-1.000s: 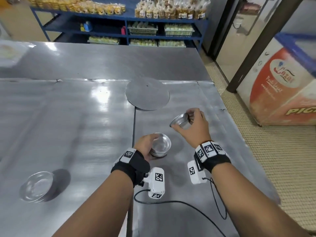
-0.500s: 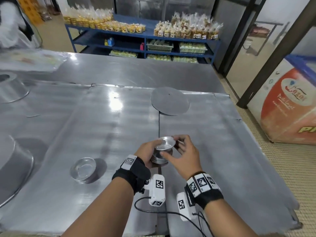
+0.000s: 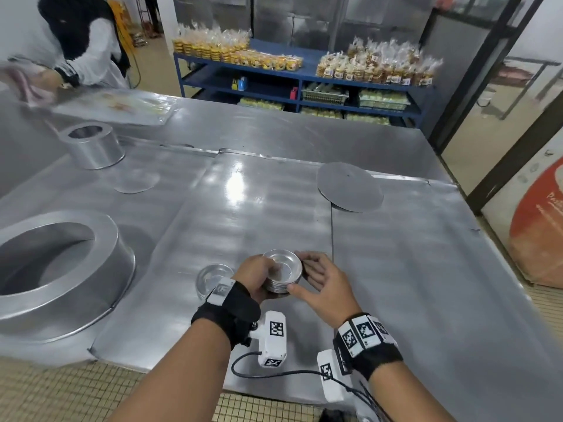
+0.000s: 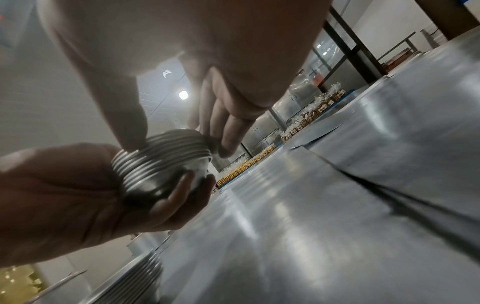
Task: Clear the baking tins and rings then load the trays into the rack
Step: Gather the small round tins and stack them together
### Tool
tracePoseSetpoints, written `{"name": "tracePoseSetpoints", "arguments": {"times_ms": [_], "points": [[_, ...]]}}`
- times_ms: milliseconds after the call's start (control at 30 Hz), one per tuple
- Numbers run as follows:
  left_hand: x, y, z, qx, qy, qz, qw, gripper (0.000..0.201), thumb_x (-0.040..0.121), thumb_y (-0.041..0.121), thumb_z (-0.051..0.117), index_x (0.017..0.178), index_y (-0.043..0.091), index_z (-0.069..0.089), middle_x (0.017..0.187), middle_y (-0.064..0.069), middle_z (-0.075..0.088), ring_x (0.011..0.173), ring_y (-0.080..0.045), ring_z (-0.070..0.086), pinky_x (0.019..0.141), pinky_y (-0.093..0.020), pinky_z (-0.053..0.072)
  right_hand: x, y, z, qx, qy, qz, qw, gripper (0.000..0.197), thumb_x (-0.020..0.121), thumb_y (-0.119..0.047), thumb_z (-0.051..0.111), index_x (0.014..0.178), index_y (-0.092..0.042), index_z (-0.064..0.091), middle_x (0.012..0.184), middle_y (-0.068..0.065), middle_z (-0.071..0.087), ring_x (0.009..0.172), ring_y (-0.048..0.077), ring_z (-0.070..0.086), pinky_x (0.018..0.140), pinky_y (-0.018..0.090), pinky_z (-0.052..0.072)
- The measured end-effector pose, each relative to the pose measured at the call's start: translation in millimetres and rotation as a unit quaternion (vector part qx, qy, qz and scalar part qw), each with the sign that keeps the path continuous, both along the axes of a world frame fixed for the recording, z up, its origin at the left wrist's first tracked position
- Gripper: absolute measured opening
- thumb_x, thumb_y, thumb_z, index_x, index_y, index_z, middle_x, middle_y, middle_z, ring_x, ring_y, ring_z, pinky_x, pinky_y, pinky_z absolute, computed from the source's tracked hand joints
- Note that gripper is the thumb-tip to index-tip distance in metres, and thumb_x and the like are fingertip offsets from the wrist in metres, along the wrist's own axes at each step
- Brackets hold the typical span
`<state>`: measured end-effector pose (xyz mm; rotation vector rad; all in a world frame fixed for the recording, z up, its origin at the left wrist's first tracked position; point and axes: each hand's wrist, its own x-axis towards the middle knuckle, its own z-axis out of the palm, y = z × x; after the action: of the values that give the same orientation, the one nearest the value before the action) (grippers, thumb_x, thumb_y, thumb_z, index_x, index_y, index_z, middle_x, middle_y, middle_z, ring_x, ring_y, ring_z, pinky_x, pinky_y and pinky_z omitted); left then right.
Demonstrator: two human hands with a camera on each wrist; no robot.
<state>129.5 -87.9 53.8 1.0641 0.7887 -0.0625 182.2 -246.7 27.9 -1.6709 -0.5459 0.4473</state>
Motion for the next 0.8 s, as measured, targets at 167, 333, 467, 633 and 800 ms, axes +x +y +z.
{"name": "tracePoseSetpoints", "arguments": {"times_ms": [167,333,467,633,800], "points": [[-26.1,31.7,5.6,-0.012,-0.008,0.07,0.997,0.033,0.085,-0.004,0.051,0.117,-0.003,0.059,0.105,-0.027,0.064,0.085,-0.042,0.067,0.067,-0.051,0.06,-11.1,36.0,-0.8,-0.005,0.002,0.036,0.999,0.055,0.074,-0.005,0.082,0.119,-0.028,0.06,0.123,-0.006,0.067,0.118,0.003,0.061,0.1,0.021,0.047],[-57.9,69.0,6.7,-0.011,-0.028,0.122,0.992,0.024,0.089,-0.009,0.045,0.104,0.0,0.062,0.086,-0.017,0.058,0.078,-0.04,0.061,0.073,-0.055,0.059,-20.3,74.2,-10.0,-0.039,-0.027,0.028,0.998,0.048,0.076,-0.003,0.08,0.113,-0.029,0.062,0.116,-0.004,0.069,0.11,0.008,0.065,0.092,0.022,0.054],[-85.6,96.3,4.6,0.0,-0.015,0.176,0.984,0.021,0.085,-0.01,0.042,0.092,0.001,0.058,0.081,-0.015,0.053,0.068,-0.036,0.058,0.078,-0.059,0.057,-18.9,101.1,-20.9,-0.149,-0.064,-0.011,0.987,0.034,0.079,-0.013,0.078,0.111,-0.018,0.067,0.107,-0.002,0.07,0.093,0.011,0.067,0.087,0.027,0.056],[-114.4,117.3,-1.0,-0.002,0.013,0.238,0.971,0.029,0.082,-0.012,0.035,0.1,-0.002,0.056,0.089,-0.02,0.054,0.076,-0.04,0.058,0.069,-0.056,0.058,-18.6,122.1,-32.0,-0.246,-0.055,0.011,0.968,0.038,0.078,-0.028,0.08,0.11,-0.011,0.069,0.105,0.002,0.07,0.089,0.015,0.067,0.088,0.028,0.052],[-126.7,123.9,-10.2,0.022,0.076,0.268,0.96,0.027,0.086,-0.012,0.038,0.104,-0.001,0.054,0.082,-0.017,0.052,0.072,-0.033,0.054,0.091,-0.059,0.049,-22.1,139.4,-41.1,-0.254,0.011,0.022,0.967,0.02,0.073,-0.029,0.083,0.085,-0.022,0.068,0.087,-0.003,0.071,0.085,0.021,0.072,0.083,0.041,0.059]]}}
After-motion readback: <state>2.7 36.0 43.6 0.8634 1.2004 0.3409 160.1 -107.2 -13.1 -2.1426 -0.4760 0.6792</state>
